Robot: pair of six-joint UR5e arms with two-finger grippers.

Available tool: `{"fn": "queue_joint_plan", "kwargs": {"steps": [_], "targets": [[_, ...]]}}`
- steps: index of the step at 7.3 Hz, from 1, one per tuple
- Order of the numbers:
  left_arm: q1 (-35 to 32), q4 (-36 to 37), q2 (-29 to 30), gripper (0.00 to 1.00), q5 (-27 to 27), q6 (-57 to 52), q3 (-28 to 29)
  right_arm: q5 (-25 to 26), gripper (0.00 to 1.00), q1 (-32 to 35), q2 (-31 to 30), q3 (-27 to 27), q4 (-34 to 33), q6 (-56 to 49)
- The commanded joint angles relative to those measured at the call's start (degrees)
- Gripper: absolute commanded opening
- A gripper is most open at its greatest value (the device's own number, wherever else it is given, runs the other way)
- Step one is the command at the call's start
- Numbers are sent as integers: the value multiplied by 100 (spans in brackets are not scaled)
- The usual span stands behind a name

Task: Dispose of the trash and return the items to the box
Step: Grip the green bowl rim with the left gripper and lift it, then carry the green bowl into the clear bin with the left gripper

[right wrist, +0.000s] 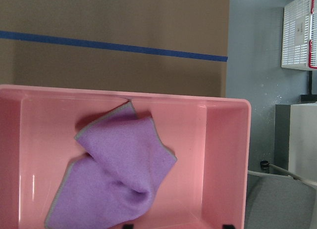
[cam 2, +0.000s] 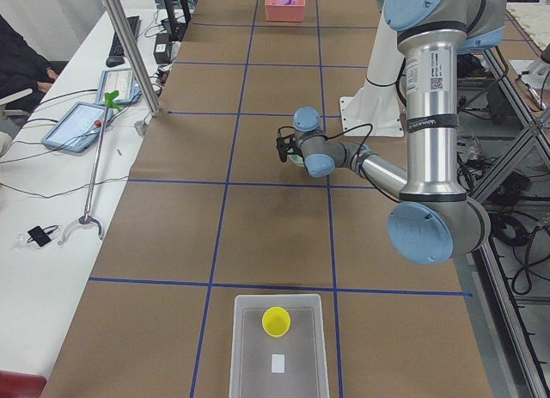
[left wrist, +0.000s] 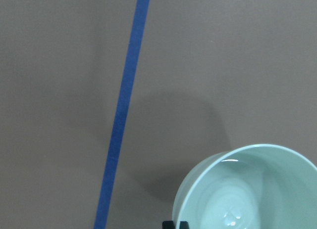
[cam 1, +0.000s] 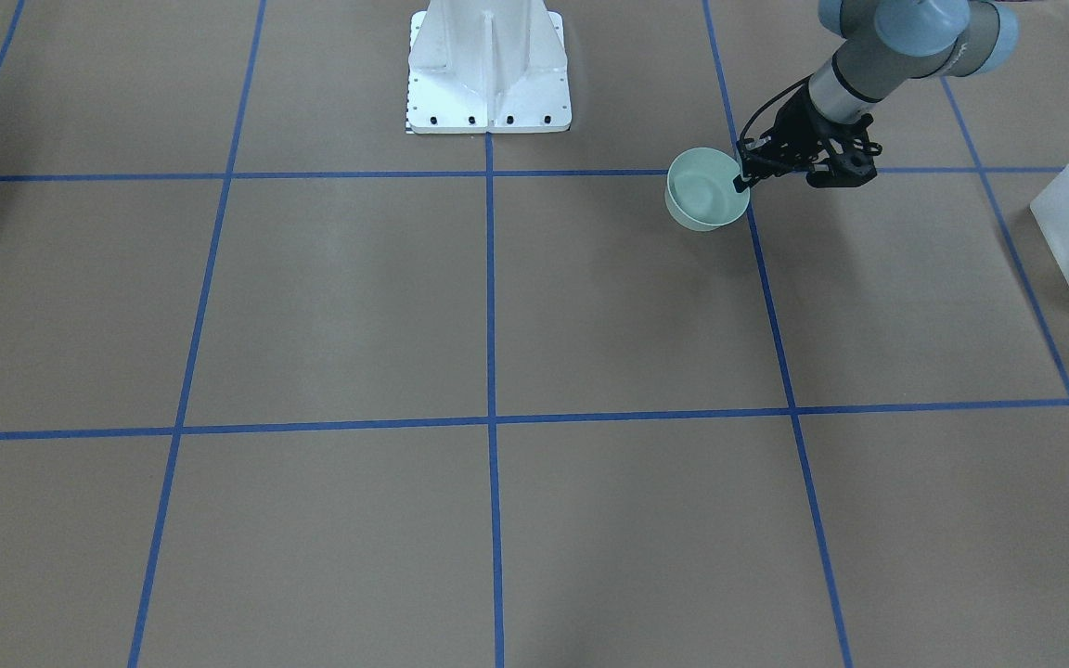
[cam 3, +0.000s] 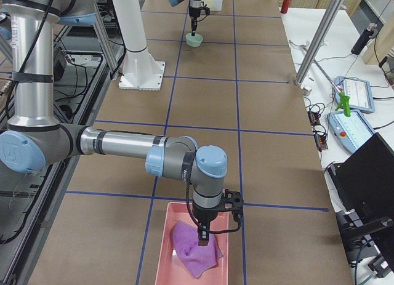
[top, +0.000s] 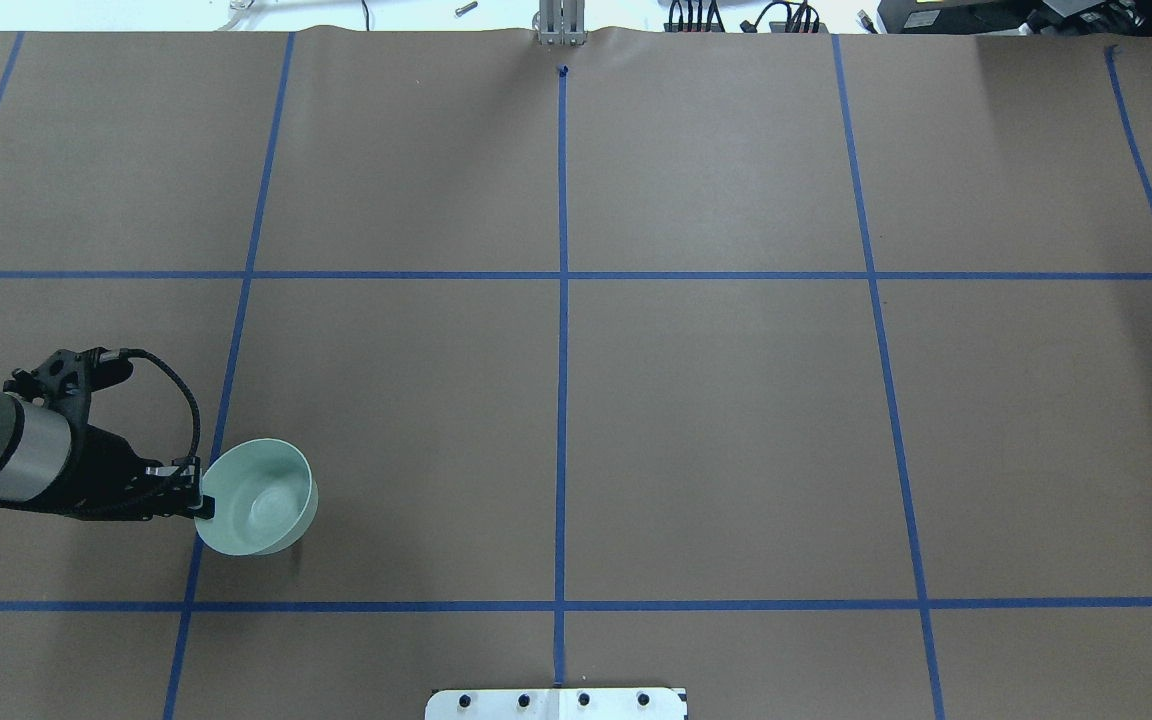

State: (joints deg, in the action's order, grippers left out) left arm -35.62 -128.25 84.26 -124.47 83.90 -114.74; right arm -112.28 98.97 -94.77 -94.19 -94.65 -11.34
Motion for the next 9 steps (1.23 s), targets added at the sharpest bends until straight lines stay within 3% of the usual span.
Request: {"fn": "queue_joint_plan", "kwargs": {"steps": [1,4,6,7,9], "targets": [[-854,2,64,0,-795,4,-22,-91,100,0,11,-178,8,18],[-2154,-16,47,0,-886,-66,-110,-1030,100,0,11,-897,0,61],[-3235,11,-128,0,-948,-154,247,-1828,100,0,203,-1119,-88,541],[-3867,80,-382,0,-939,-1016,581,-2119,100,-139,248,-1180,-88,867],[-5196,483,-752,0,-930,-3736,1582,-2254,100,-578,239,-1530,-88,1622]]}}
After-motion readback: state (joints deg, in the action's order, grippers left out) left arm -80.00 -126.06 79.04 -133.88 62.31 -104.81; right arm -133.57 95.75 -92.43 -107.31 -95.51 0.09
